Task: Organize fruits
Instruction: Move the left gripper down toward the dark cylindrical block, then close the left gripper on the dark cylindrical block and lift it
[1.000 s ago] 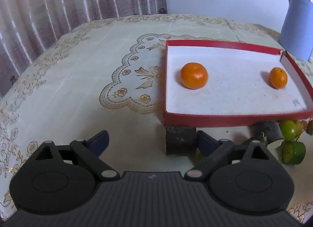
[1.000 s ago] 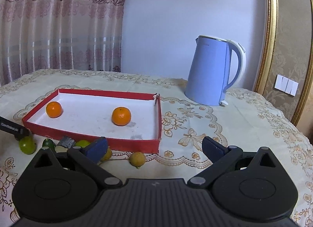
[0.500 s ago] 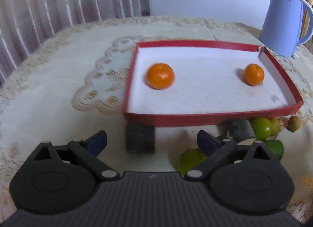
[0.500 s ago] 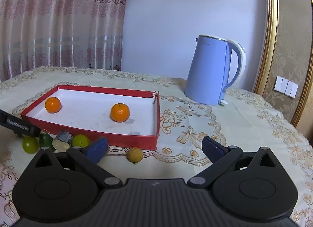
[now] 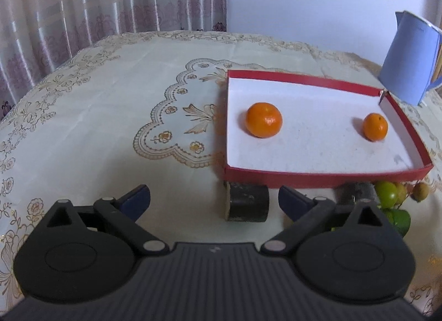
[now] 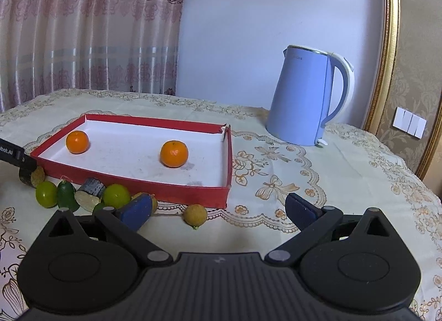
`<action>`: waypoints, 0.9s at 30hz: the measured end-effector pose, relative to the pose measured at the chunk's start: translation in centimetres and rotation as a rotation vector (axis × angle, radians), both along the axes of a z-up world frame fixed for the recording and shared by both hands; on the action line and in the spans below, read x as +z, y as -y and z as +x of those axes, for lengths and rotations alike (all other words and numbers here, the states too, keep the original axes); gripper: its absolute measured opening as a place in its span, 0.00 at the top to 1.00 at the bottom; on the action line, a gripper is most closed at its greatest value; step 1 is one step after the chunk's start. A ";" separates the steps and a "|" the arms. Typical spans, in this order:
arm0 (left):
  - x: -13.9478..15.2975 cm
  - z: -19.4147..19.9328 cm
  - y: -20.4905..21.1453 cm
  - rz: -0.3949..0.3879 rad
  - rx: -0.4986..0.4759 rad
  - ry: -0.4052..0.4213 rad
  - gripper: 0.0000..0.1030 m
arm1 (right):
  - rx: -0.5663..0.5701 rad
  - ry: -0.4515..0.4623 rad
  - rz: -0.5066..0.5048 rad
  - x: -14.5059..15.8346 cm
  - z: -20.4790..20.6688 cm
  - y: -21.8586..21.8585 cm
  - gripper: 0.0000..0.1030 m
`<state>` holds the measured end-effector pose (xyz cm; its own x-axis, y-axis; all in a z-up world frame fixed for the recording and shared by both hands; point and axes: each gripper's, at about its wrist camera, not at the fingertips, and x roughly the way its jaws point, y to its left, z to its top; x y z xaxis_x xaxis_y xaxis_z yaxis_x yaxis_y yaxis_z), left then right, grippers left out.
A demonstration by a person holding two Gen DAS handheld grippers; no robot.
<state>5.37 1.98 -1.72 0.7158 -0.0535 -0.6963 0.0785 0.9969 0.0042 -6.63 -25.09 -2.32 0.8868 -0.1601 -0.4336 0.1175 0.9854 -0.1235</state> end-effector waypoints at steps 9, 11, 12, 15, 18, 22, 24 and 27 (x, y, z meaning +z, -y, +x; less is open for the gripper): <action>-1.9 0.0 1.5 0.071 -0.017 -0.015 0.10 | 0.002 0.003 -0.011 -0.2 0.1 -0.3 0.00; -2.2 0.1 1.5 0.070 -0.021 -0.023 0.13 | 0.005 0.001 -0.006 -0.3 0.1 -0.3 0.00; -2.3 0.1 1.5 0.072 -0.021 -0.024 0.13 | 0.009 0.003 -0.004 -0.3 0.1 -0.2 0.00; -2.4 0.3 1.6 0.071 -0.022 -0.029 0.18 | 0.013 0.007 -0.011 -0.1 0.1 -0.3 0.00; -2.4 0.3 1.6 0.069 -0.024 -0.031 0.23 | 0.012 0.003 -0.016 -0.2 0.3 -0.4 0.00; -2.4 0.4 1.8 0.056 -0.027 -0.042 0.34 | 0.014 -0.005 -0.011 -0.4 0.5 -0.2 0.00; -2.3 0.3 1.8 0.047 -0.028 -0.044 0.42 | 0.012 -0.010 -0.020 -0.5 0.6 -0.2 0.00; -2.2 0.3 1.9 0.033 -0.032 -0.047 0.52 | 0.009 -0.012 -0.020 -0.6 0.6 -0.1 0.00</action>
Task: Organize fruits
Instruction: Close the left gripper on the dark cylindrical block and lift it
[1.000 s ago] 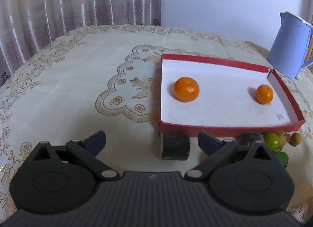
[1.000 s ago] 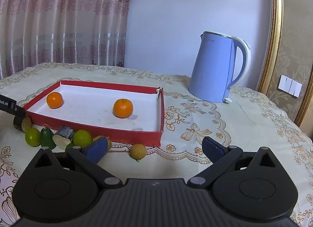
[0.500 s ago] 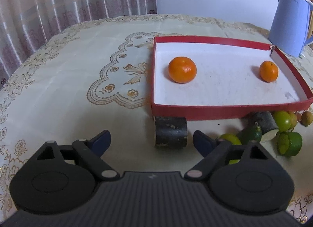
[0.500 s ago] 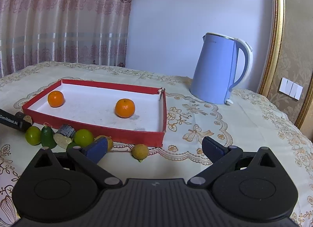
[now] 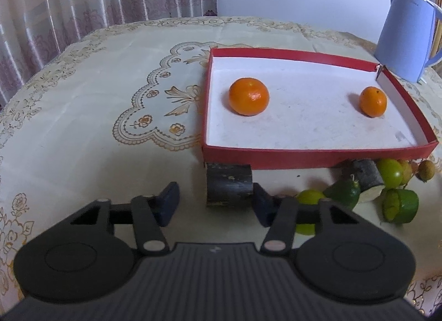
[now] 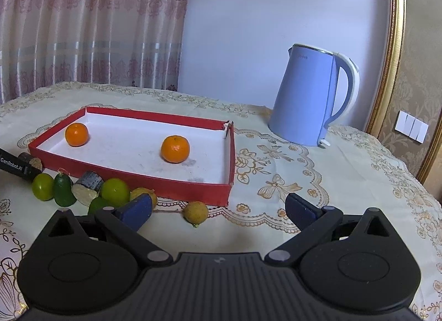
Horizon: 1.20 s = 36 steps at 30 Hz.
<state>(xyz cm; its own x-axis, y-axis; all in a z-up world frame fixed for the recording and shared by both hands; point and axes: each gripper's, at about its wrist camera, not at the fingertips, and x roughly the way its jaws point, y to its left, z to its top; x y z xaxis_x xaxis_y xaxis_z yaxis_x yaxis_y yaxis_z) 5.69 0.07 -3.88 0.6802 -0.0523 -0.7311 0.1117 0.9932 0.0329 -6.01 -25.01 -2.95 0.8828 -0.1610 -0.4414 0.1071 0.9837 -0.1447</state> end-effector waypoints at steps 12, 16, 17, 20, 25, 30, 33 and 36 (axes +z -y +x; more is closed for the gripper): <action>0.2 -0.1 0.1 -0.022 0.001 -0.005 0.70 | 0.004 -0.013 0.009 -0.5 0.4 0.2 0.00; 0.3 -0.2 0.2 -0.016 0.004 -0.004 0.70 | 0.005 -0.021 0.016 -0.9 0.7 0.4 0.01; 0.3 -0.3 0.3 -0.014 0.005 -0.002 0.70 | 0.004 -0.026 0.018 -1.0 0.8 0.5 0.01; 0.5 -0.5 0.4 -0.002 0.006 0.010 0.71 | -0.013 -0.026 0.022 -1.3 1.2 0.7 0.01; 0.8 -0.9 0.7 0.011 0.004 0.026 0.71 | -0.007 -0.030 0.011 -1.5 1.8 0.7 0.01; 1.1 -1.2 1.0 0.029 0.004 0.044 0.71 | -0.002 -0.071 -0.019 -1.7 2.8 -0.1 0.01; 1.2 -1.3 0.9 0.026 0.006 0.044 0.71 | 0.003 -0.074 -0.016 -1.9 3.2 -0.2 0.01; 1.3 -1.4 0.9 0.029 0.009 0.049 0.71 | 0.025 -0.087 0.010 -2.3 3.6 -0.1 0.04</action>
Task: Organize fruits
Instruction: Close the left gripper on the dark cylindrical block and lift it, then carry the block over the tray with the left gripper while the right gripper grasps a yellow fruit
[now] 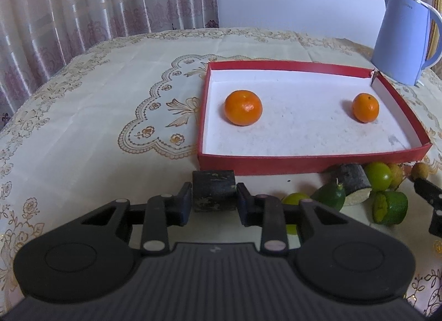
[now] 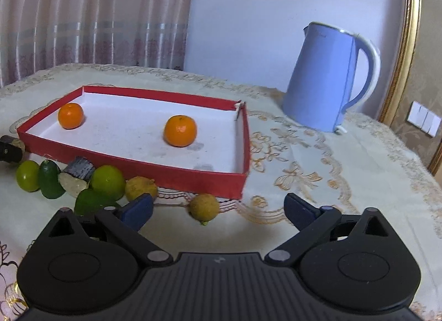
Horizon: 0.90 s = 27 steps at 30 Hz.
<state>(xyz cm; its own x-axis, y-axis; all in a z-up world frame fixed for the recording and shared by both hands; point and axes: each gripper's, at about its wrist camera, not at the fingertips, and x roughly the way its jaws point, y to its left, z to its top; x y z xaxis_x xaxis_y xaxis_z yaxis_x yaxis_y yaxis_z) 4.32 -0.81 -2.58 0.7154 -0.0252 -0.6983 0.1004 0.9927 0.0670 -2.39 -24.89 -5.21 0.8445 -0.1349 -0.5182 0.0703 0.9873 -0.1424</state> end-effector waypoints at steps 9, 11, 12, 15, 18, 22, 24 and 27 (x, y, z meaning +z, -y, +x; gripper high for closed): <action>0.4 -0.3 0.0 0.019 0.010 0.018 0.71 | -0.015 0.030 -0.008 0.0 0.1 0.0 0.04; 0.6 -0.4 0.1 0.026 0.009 0.025 0.71 | -0.007 0.032 -0.007 0.1 0.1 0.0 0.04; 0.7 -0.4 0.1 0.024 0.008 0.027 0.71 | -0.002 0.030 -0.008 0.1 0.1 0.0 0.08; 0.9 -0.6 0.2 0.020 0.001 0.033 0.71 | 0.011 -0.003 -0.005 0.0 0.5 0.0 0.23; 1.1 -0.7 0.4 0.018 -0.005 0.038 0.71 | 0.009 -0.019 0.007 -0.2 0.7 0.1 0.23; 1.3 -0.8 0.6 0.019 -0.009 0.045 0.71 | 0.013 -0.019 0.006 -0.3 0.8 0.0 0.25; 1.4 -0.9 0.5 0.018 -0.009 0.048 0.71 | 0.014 -0.025 0.011 -0.3 1.0 0.1 0.30; 1.5 -1.0 0.5 0.019 -0.008 0.051 0.71 | 0.016 -0.035 0.026 -0.4 1.2 0.2 0.32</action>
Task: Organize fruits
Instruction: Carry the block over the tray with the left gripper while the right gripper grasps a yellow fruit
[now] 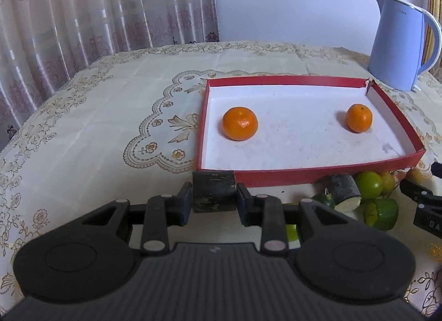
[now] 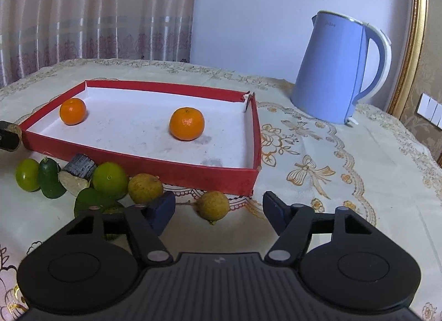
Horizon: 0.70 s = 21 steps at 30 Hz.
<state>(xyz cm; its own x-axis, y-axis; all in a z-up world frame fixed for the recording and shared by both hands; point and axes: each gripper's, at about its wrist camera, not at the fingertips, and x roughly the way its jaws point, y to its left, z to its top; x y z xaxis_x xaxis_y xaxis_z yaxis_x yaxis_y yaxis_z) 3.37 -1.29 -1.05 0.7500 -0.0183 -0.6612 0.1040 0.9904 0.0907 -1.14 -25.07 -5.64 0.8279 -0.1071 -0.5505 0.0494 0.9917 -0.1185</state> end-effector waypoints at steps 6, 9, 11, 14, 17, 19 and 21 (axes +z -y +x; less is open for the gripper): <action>0.6 -0.1 0.1 -0.005 -0.007 0.013 0.71 | 0.003 -0.003 0.011 0.0 0.2 0.2 0.32; 0.9 -0.2 0.3 -0.005 -0.013 0.017 0.71 | 0.003 -0.004 0.008 0.0 0.3 0.1 0.36; 1.0 -0.2 0.4 -0.003 -0.018 0.023 0.71 | 0.008 -0.014 0.013 -0.1 0.4 0.2 0.46; 1.1 -0.3 0.6 -0.002 -0.024 0.025 0.71 | 0.006 -0.027 0.021 -0.2 0.6 0.3 0.49; 1.2 -0.3 0.8 -0.002 -0.028 0.027 0.71 | 0.011 -0.029 0.017 -0.2 0.7 0.2 0.53; 1.2 -0.3 0.8 -0.004 -0.030 0.028 0.71 | 0.013 -0.035 0.014 -0.3 0.8 0.2 0.58; 1.2 -0.3 0.9 -0.004 -0.033 0.029 0.71 | 0.016 -0.041 0.018 -0.4 1.0 0.2 0.59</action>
